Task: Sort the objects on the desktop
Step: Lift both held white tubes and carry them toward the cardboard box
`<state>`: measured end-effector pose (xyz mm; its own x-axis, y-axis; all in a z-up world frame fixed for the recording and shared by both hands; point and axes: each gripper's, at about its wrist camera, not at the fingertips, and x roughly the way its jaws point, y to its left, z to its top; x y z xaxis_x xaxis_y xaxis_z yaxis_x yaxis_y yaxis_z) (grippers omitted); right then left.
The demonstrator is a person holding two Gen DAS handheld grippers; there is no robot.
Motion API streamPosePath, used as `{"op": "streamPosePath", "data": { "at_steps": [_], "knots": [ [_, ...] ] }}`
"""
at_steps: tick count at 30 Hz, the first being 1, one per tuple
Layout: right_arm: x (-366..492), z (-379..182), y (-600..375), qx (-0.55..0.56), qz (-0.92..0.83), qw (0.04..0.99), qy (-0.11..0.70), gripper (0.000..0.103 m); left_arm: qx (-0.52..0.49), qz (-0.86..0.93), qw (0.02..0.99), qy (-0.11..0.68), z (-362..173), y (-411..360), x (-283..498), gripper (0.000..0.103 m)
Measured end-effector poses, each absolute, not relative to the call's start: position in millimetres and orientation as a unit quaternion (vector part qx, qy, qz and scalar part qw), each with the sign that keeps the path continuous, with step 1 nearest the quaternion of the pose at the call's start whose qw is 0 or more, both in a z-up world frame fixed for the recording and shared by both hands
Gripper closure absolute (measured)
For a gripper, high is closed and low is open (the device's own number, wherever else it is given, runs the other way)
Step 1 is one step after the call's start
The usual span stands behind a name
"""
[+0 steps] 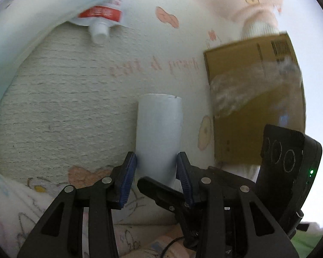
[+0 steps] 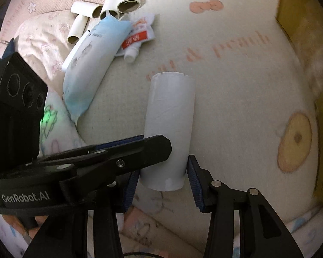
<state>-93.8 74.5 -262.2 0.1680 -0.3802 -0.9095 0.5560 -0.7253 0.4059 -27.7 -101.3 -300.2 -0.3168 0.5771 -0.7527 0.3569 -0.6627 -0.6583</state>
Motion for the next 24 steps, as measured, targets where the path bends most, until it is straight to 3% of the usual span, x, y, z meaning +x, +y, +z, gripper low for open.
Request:
{"op": "streamPosePath", "data": {
  "at_steps": [17,24],
  "knots": [
    [-110,-259,94,0.664,-0.649,0.371,-0.005,0.061,-0.577,0.701,0.045,-0.416,-306,-115,-54,0.056],
    [-114,-266,87,0.662,-0.647,0.378,0.004,0.061,-0.572,0.718,0.047,-0.393,-301,-106,-51,0.056]
  ]
}}
